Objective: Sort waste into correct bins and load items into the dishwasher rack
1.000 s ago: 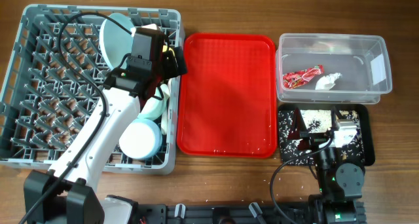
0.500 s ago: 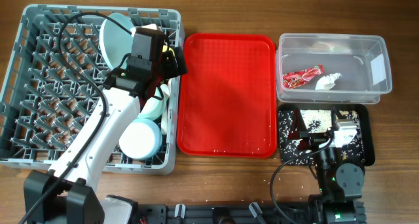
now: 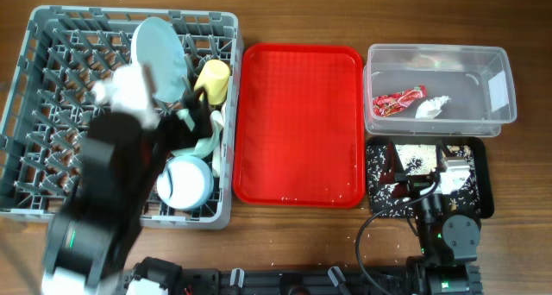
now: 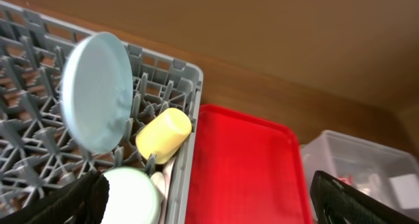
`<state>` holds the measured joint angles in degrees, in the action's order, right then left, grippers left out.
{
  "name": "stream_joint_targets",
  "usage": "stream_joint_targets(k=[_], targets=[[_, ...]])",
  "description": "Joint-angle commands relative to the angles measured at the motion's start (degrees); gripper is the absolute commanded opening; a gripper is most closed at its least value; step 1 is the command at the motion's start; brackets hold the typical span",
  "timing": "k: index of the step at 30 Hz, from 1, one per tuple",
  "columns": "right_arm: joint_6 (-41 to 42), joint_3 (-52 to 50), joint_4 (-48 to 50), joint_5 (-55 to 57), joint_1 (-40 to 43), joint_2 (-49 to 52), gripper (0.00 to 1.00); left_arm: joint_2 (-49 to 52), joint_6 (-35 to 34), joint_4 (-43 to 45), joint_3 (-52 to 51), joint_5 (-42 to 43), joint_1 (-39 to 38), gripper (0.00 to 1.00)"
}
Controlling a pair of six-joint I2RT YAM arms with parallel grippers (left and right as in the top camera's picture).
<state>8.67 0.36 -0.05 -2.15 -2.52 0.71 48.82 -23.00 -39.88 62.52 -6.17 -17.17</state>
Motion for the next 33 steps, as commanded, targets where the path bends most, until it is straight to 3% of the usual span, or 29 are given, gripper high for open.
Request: stream_joint_targets(k=[1, 4, 7, 9, 12, 14, 23, 33], targets=[[-1.0, -0.1, 0.2, -0.9, 0.2, -0.5, 1.00, -15.3, 0.1, -0.7, -11.6, 2.2, 1.1, 1.00], [-1.0, -0.1, 0.2, -0.9, 0.2, -0.5, 1.00, -29.1, 0.0, -0.7, -22.9, 6.0, 5.2, 1.00], [-1.0, -0.1, 0.2, -1.0, 0.2, -0.5, 1.00, -40.0, -5.5, 3.9, -33.7, 8.8, 12.0, 1.00], [-1.0, -0.1, 0.2, -0.9, 0.2, -0.5, 1.00, -44.4, -10.2, 17.2, -41.0, 9.9, 16.1, 1.00], [-1.0, -0.1, 0.2, -0.9, 0.2, -0.5, 1.00, -47.8, -10.9, 40.9, -49.8, 14.3, 20.0, 1.00], [-1.0, -0.1, 0.2, -0.9, 0.2, -0.5, 1.00, -48.3, -10.7, 48.2, -52.6, 14.7, 20.3, 1.00], [-1.0, -0.1, 0.2, -0.9, 0.2, -0.5, 1.00, -48.6, -6.8, 44.4, -56.1, 13.6, 16.2, 1.00], [-1.0, -0.1, 0.2, -0.9, 0.2, -0.5, 1.00, -48.6, -7.5, 43.5, -62.2, 14.9, 16.0, 1.00]])
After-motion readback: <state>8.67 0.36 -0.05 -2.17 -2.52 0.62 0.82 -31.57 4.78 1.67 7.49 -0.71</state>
